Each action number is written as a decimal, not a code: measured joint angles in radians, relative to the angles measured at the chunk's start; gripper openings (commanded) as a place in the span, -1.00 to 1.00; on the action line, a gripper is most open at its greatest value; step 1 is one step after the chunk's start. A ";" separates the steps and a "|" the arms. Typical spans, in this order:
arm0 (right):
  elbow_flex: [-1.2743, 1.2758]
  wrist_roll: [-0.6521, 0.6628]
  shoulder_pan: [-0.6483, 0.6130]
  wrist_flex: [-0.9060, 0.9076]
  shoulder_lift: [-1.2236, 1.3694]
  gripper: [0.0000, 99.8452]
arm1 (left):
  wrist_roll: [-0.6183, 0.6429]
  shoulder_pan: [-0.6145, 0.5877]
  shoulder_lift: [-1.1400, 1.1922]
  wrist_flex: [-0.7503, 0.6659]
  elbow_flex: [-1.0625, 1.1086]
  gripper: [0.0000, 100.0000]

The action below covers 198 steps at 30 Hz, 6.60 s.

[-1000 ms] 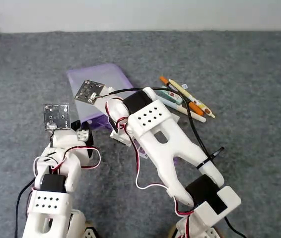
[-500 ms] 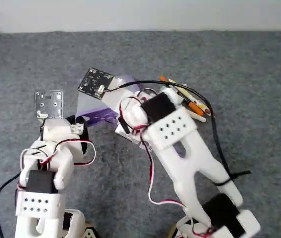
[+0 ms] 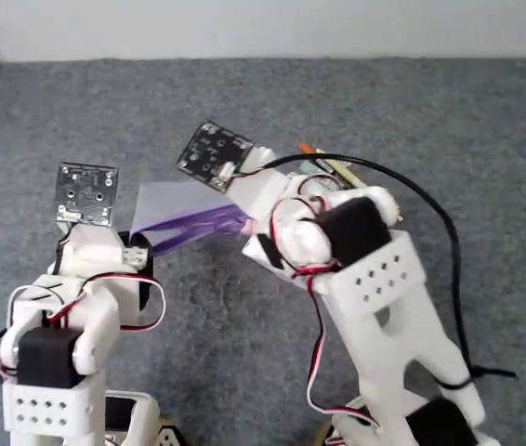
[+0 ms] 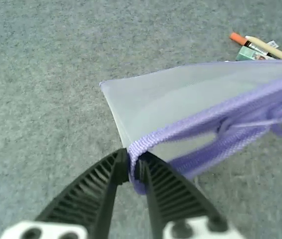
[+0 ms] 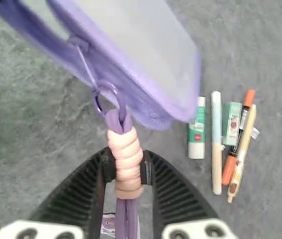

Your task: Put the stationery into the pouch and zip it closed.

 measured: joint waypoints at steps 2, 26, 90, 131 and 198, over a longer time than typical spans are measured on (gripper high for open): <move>0.000 0.000 0.023 0.000 -0.020 -0.98 | 0.000 -0.023 0.000 0.005 -0.005 -0.98; -0.052 0.043 0.115 0.052 -0.044 -0.98 | -0.048 -0.037 0.000 0.003 -0.008 -0.82; -0.238 0.083 0.425 0.118 0.299 -0.49 | 0.008 -0.032 0.497 0.298 -0.479 -0.98; -1.125 0.255 0.270 0.084 1.551 -0.85 | 0.008 -0.032 0.497 0.298 -0.479 -0.98; 0.146 -0.795 -0.222 -0.588 -0.272 -0.98 | 0.041 -0.032 0.497 0.296 -0.479 -0.98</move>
